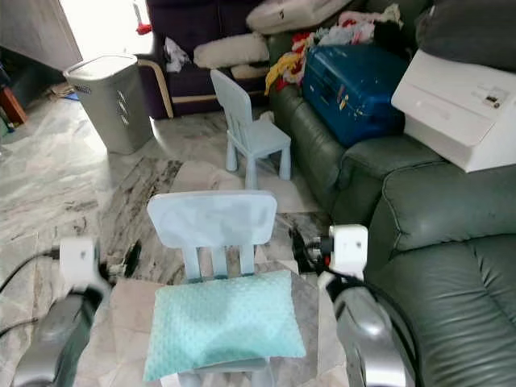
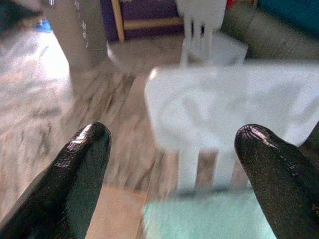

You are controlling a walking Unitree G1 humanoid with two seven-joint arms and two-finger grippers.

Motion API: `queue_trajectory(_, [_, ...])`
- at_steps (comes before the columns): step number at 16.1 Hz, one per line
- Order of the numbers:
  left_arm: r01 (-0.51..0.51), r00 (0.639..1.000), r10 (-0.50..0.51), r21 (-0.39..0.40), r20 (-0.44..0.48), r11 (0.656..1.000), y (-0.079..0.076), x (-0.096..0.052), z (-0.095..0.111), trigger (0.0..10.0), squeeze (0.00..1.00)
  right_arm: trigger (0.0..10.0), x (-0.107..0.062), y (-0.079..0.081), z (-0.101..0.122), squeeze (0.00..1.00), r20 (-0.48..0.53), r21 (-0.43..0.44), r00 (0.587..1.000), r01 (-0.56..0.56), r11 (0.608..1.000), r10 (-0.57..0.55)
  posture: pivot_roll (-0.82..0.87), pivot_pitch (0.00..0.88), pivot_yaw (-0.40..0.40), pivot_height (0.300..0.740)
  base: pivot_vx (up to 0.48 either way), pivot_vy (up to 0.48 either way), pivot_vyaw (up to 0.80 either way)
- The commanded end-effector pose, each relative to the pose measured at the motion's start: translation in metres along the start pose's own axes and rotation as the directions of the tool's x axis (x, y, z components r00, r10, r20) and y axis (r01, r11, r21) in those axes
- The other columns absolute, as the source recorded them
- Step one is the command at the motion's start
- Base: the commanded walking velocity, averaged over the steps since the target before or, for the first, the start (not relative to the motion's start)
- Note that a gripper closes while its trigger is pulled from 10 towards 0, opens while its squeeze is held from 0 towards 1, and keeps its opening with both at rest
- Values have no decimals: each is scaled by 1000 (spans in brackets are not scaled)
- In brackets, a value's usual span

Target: Move the pillow to the sofa

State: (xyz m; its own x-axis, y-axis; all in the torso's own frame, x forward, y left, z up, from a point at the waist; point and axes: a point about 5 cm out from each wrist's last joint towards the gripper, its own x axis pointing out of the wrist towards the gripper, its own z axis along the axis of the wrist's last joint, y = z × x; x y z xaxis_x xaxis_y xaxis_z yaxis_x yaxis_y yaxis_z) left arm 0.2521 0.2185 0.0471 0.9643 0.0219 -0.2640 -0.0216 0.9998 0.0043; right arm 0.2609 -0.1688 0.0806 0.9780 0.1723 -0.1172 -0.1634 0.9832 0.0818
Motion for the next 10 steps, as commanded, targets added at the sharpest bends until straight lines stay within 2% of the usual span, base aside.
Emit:
queue_trajectory(1, [-15, 999, 15, 11, -28, 1000, 8, -4, -9, 10000, 0, 10000, -3, -5, -4, 0, -9, 11, 1000, 11, 1000, -11, -114, 0, 29, 740, 0, 0, 0])
queue_trajectory(3, [-7, 999, 8, 17, -42, 1000, 11, -9, -17, 10000, 0, 10000, -7, -8, -8, 0, -22, 9, 1000, 17, 1000, -17, -114, 0, 29, 740, 0, 0, 0])
queue_trajectory(10, [27, 999, -27, 29, -19, 999, 9, -10, -20, 10000, 0, 10000, -8, -4, -7, 0, -11, 10, 1000, 3, 1000, -3, -111, 0, 35, 740, 0, 0, 0])
